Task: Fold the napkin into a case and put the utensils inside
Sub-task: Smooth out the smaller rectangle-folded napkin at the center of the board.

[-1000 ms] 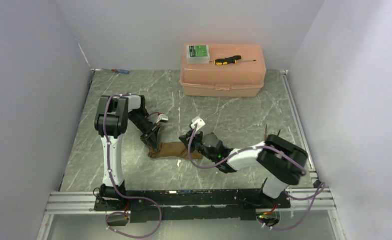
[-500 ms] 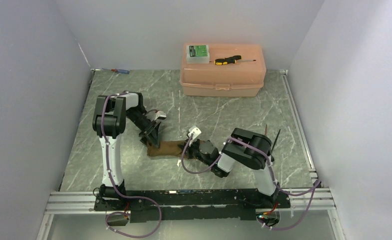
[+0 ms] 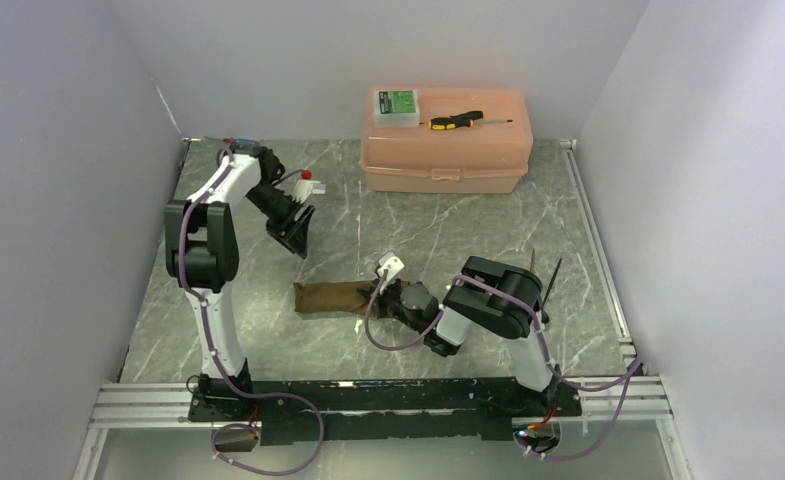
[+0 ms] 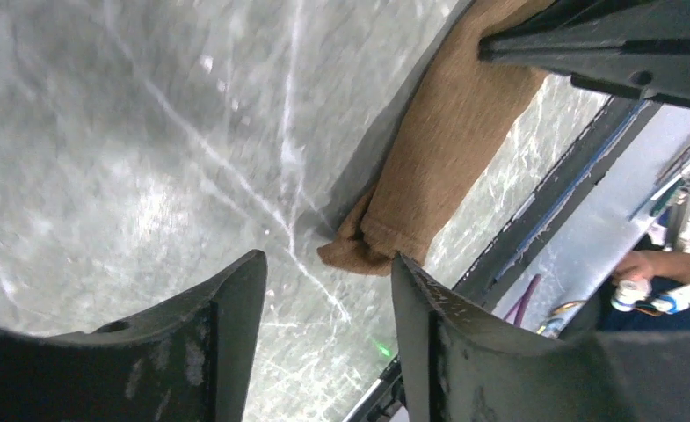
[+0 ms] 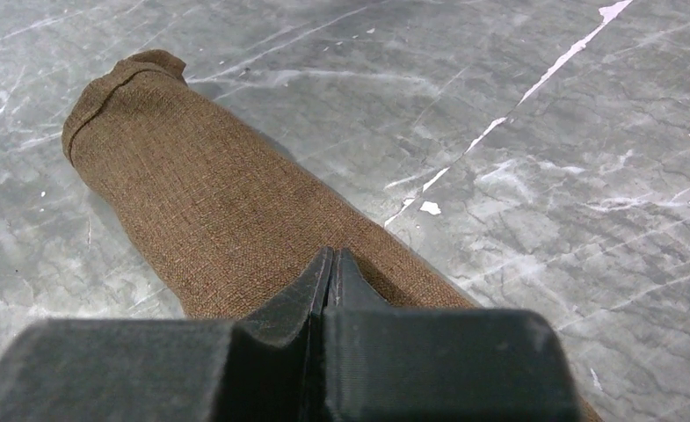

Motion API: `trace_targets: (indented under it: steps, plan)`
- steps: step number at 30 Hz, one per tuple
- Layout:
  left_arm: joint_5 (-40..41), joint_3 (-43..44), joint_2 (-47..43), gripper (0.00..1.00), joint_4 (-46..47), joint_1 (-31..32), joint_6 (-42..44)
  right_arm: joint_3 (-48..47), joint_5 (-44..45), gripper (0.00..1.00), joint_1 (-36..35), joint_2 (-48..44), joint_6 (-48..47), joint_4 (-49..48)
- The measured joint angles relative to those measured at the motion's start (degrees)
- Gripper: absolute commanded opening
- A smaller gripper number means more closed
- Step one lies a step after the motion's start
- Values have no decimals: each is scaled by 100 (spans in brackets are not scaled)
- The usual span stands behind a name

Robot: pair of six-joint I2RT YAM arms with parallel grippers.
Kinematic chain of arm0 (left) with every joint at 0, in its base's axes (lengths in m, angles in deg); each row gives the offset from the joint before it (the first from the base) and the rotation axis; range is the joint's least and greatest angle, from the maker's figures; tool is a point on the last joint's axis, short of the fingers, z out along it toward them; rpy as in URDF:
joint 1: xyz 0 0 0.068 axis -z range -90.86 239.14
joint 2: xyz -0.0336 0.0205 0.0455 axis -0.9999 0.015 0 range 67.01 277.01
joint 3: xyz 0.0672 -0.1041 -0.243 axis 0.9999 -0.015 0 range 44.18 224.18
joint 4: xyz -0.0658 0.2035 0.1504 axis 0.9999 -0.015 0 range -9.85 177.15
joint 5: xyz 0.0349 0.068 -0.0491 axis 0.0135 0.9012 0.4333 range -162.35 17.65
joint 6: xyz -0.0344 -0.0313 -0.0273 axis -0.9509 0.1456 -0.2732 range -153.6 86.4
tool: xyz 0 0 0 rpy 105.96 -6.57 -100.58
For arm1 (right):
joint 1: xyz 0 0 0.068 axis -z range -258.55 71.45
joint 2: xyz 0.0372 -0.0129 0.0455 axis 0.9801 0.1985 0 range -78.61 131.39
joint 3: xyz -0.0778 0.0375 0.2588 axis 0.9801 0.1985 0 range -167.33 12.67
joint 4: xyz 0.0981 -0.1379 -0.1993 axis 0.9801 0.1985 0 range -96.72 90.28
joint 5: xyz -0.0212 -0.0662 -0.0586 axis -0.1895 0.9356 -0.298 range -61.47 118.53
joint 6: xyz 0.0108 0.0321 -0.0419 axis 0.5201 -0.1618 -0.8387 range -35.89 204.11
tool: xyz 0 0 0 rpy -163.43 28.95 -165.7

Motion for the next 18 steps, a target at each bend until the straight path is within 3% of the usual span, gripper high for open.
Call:
trace_targets:
  steps: [5,7,8,12,18]
  plan:
    - [-435,197,-234,24,59,516,-175,66,24,0,0,-221,-31,280]
    - [-844,-11,-409,7,76,723,-127,74,33,0,0,-319,-39,433]
    - [-1001,-173,-487,3,63,800,-101,74,37,0,0,-374,-42,525]
    - [-1373,-1134,-627,3,-11,927,282,70,37,0,2,-535,-44,815]
    - [-1150,-1950,-601,3,247,846,721,-35,-20,0,22,-739,-37,1283]
